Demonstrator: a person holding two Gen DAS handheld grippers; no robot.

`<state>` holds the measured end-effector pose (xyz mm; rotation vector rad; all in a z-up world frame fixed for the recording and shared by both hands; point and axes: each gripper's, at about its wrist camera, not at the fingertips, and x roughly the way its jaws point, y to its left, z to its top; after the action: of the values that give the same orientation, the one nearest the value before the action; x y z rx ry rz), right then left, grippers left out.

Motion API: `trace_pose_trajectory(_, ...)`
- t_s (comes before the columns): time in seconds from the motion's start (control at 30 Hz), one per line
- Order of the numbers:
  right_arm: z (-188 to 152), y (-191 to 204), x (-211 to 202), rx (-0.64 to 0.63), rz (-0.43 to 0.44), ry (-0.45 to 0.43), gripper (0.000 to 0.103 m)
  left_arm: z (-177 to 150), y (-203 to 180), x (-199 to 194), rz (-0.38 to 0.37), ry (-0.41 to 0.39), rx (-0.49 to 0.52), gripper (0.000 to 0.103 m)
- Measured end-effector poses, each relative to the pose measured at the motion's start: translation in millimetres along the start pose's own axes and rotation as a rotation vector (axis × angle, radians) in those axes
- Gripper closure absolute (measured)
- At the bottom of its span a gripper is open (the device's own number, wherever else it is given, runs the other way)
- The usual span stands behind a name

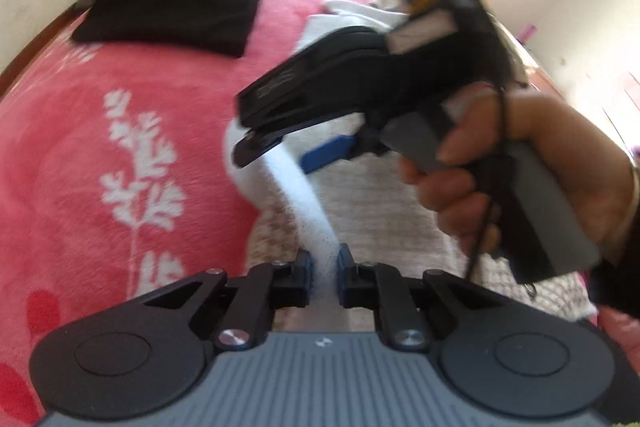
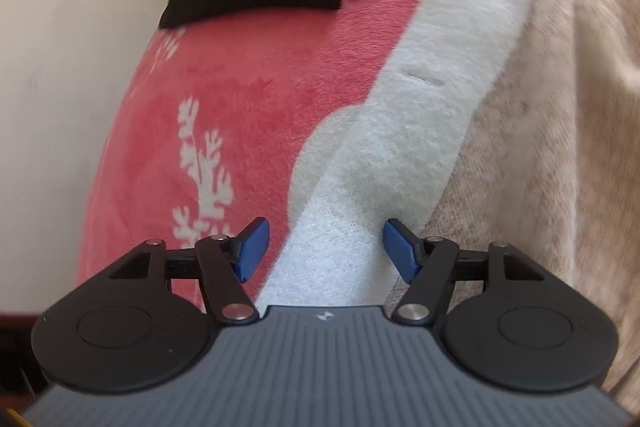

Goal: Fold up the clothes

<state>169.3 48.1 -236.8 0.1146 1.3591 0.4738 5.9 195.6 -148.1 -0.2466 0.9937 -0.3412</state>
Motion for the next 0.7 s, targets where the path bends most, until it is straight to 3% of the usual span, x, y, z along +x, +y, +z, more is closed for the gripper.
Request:
trace_pose_trajectory(0.07,-4,-2,-7,-0.032,-0.036,-0.010,0.070,3,-15,-3,-0.008,-0.013,0.051,0.092)
trace_pose_trajectory(0.1,-6,-3,-13,-0.039,-0.050,-0.021,0.089,4,-21,-7,-0.014,-0.021,0.076,0.092)
trace_pose_trajectory(0.13,-7,-5,-21,-0.032,-0.045,-0.042,0.092,5,-29,-11,-0.028,-0.031,0.099,0.092)
trace_pose_trajectory(0.33,-50,-61,-129,0.112,0.084,-0.302,0.095,9,-92,-43,-0.163,-0.094,0.252,0.092)
trace_pose_trajectory(0.43,-88,-102,-184,0.194,0.090,-0.410,0.095,6,-130,-38,-0.241,-0.057,0.292,0.091)
trace_pose_trajectory(0.5,-113,-128,-204,0.247,0.059,-0.435,0.095,1,-151,-26,-0.278,-0.005,0.308,0.089)
trace_pose_trajectory(0.57,-133,-154,-204,0.302,0.027,-0.417,0.095,-7,-164,-9,-0.287,0.075,0.328,0.075)
trace_pose_trajectory(0.6,-142,-167,-197,0.337,0.008,-0.396,0.095,-9,-166,-1,-0.268,0.114,0.338,0.072)
trace_pose_trajectory(0.67,-154,-191,-180,0.380,-0.056,-0.366,0.095,-13,-167,12,-0.226,0.183,0.357,0.054)
trace_pose_trajectory(0.7,-159,-201,-171,0.399,-0.082,-0.353,0.096,-14,-163,13,-0.193,0.194,0.368,0.050)
